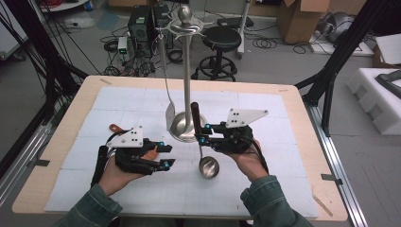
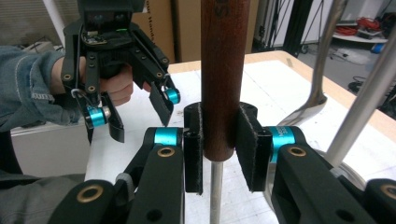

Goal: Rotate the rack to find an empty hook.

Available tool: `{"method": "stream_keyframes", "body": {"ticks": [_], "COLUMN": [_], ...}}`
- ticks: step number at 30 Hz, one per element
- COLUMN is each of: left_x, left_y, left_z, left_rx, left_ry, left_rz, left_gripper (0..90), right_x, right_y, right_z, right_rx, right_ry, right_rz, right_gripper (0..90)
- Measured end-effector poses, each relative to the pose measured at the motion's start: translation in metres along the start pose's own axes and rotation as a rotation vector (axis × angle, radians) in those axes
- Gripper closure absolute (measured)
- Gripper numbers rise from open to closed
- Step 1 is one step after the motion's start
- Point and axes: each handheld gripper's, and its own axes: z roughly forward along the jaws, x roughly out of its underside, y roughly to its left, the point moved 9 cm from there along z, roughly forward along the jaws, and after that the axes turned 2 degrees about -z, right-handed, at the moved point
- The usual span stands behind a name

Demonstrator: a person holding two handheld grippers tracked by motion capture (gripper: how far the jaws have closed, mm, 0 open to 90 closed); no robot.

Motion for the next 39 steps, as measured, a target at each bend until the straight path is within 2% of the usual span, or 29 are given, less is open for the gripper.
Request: {"method": "stream_keyframes", "body": {"ticks": [17,25,33,39], "left_x": [0.023,0.032,0.035,0.036], "left_y": [0.012,0.018,0.019,0.019], "left_z": [-0.027,-0.041,-0.045,-0.049], "left_rx": [-0.055,-0.080,-0.089,-0.102], "left_ry": [0.011,-0.010,-0.009,-0.012], "left_rz": [-0.028,-0.050,-0.046,-0.041], "left_gripper": [46.3,44.8,42.8,40.5], "right_x": [-0.005,-0.010,-0.015,-0.018], "right_y": [-0.022,-0.033,-0.044,-0.048], "right_z": [-0.021,-0.029,-0.038,-0.039], "right_rx": [0.041,0.065,0.084,0.092], "right_ry": [-0.031,-0.037,-0.053,-0.039], "right_rz": [0.027,0.030,0.035,0.028], "right_gripper": [74.3,74.3,74.3,74.3]}}
